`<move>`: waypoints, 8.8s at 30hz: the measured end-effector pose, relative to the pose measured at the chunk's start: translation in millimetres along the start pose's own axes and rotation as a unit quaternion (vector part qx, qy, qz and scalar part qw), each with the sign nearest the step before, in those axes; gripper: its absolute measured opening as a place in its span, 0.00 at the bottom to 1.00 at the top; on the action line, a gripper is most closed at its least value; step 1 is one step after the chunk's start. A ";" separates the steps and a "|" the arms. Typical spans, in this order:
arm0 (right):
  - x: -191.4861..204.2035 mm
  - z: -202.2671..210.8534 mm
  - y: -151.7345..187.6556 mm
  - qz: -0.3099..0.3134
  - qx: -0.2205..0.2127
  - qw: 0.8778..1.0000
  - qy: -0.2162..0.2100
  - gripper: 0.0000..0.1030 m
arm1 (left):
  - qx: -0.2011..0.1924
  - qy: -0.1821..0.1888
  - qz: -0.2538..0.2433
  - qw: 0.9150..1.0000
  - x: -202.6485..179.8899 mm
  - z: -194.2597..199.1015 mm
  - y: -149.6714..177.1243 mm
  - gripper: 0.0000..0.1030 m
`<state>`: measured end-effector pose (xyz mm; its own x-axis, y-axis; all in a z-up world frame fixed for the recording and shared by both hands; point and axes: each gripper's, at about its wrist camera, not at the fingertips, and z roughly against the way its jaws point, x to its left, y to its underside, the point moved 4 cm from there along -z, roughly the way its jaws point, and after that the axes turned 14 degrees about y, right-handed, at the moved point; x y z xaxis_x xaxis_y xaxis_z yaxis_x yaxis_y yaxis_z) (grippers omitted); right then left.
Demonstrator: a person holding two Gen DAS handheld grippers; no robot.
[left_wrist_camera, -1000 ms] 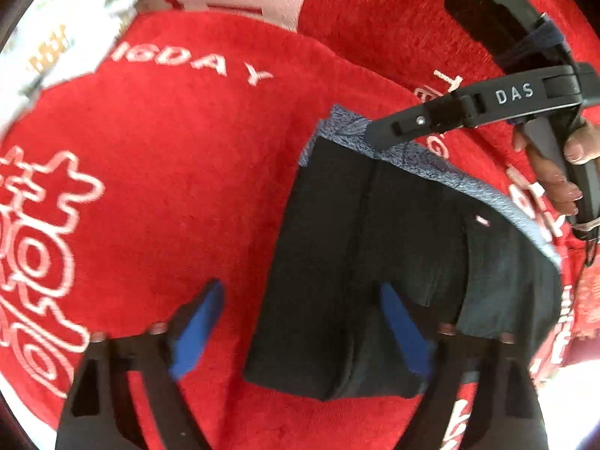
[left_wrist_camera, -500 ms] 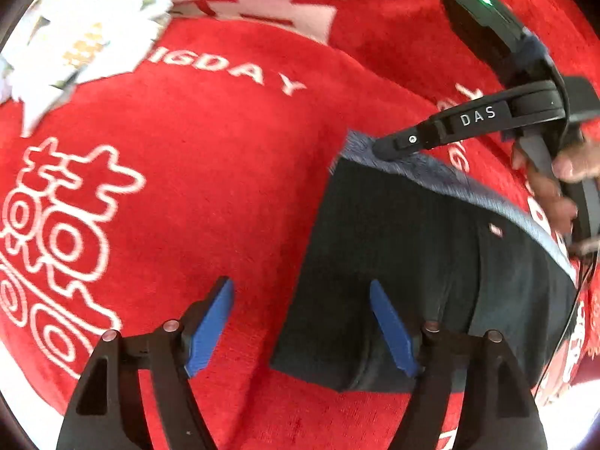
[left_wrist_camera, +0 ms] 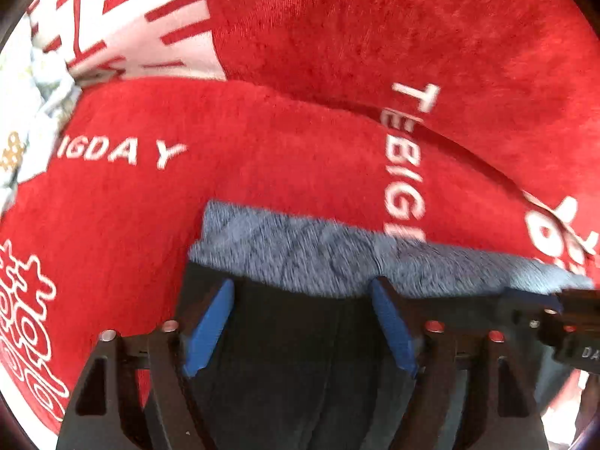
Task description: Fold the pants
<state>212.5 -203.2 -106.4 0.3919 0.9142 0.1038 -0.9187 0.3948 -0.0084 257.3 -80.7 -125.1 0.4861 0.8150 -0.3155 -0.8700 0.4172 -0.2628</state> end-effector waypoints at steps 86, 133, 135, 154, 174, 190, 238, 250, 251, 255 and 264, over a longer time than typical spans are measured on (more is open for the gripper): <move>-478.5 75.0 200.5 -0.368 -0.125 0.921 0.028 0.11 | 0.067 -0.046 -0.173 0.981 -330.5 -88.8 31.2 0.95; -315.3 275.0 338.2 -0.360 -0.119 0.925 0.012 1.00 | 0.162 0.047 -0.266 0.949 -396.9 135.2 142.0 0.99; -312.0 283.9 336.9 -0.359 -0.122 0.925 0.002 1.00 | 0.160 0.045 -0.259 0.951 -392.5 142.8 140.8 0.99; -381.4 332.3 380.3 -0.365 -0.142 0.919 -0.040 1.00 | 0.125 0.059 -0.247 0.959 -499.2 175.5 175.1 0.99; -375.9 334.4 382.1 -0.368 -0.150 0.917 -0.033 1.00 | 0.123 0.058 -0.252 0.958 -499.8 176.0 167.0 0.99; -370.2 329.3 377.7 -0.374 -0.153 0.913 -0.059 1.00 | 0.110 0.071 -0.254 0.958 -500.9 181.0 158.1 0.99; -560.0 59.9 327.3 -0.559 -0.112 0.806 -0.161 0.05 | 0.127 -0.040 -0.171 0.976 -447.9 -99.1 119.4 0.99; -553.0 43.7 344.1 -0.552 -0.121 0.789 -0.243 0.58 | 0.128 -0.015 -0.166 0.978 -449.3 -98.7 120.0 0.99; -550.2 39.2 343.0 -0.550 -0.128 0.786 -0.253 0.58 | 0.130 -0.007 -0.165 0.978 -450.4 -98.9 121.4 0.99; -547.0 35.4 326.8 -0.543 -0.166 0.776 -0.273 0.58 | 0.116 0.000 -0.172 0.978 -451.7 -99.7 128.9 0.98; -555.4 44.2 312.3 -0.574 -0.187 0.726 -0.331 0.12 | 0.083 -0.025 -0.177 0.980 -483.7 -72.5 115.2 0.47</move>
<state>-294.2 -591.7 -122.7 0.6658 -0.2311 0.7094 0.1193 0.9716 0.2046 -72.0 -456.0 -68.9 0.7586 0.6249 -0.1846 -0.6514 0.7334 -0.1942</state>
